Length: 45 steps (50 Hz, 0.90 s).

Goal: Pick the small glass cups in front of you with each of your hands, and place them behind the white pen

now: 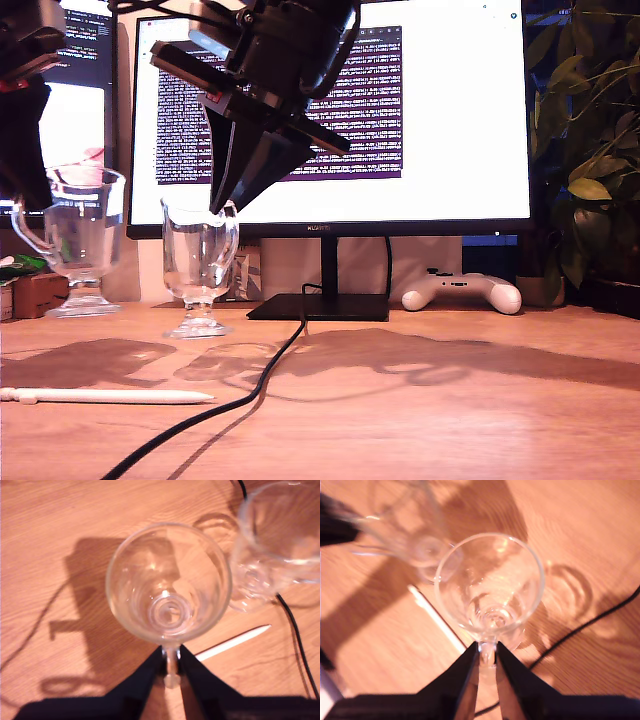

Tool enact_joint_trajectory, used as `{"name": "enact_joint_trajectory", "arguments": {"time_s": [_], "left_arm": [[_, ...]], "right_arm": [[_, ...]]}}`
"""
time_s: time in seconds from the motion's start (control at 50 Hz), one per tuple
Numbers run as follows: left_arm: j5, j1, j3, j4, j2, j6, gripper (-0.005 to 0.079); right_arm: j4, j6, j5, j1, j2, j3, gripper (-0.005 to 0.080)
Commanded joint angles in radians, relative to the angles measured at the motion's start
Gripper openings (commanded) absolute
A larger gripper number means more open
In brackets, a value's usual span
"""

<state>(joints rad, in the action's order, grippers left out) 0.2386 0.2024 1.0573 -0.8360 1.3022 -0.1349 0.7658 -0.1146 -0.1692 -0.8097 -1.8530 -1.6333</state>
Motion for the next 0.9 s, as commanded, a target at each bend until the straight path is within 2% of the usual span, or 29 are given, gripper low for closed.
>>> {"name": "enact_joint_trajectory", "arguments": {"time_s": [0.0,0.3,0.88], "left_arm": [[0.009,0.007,-0.036,0.022,-0.040,-0.005,-0.0023],[0.009,0.010,-0.056,0.032,-0.059,-0.006,-0.0023],[0.016,0.017,-0.133,0.103,-0.059,-0.005,-0.0023]], "right_arm": [[-0.039,-0.009,-0.003,-0.023,0.040,0.024,-0.0013],[-0.102,-0.022,-0.003,-0.054,0.044,0.075,-0.0013],[-0.164,-0.021,0.025,-0.054,0.044,0.123,-0.0013]]}}
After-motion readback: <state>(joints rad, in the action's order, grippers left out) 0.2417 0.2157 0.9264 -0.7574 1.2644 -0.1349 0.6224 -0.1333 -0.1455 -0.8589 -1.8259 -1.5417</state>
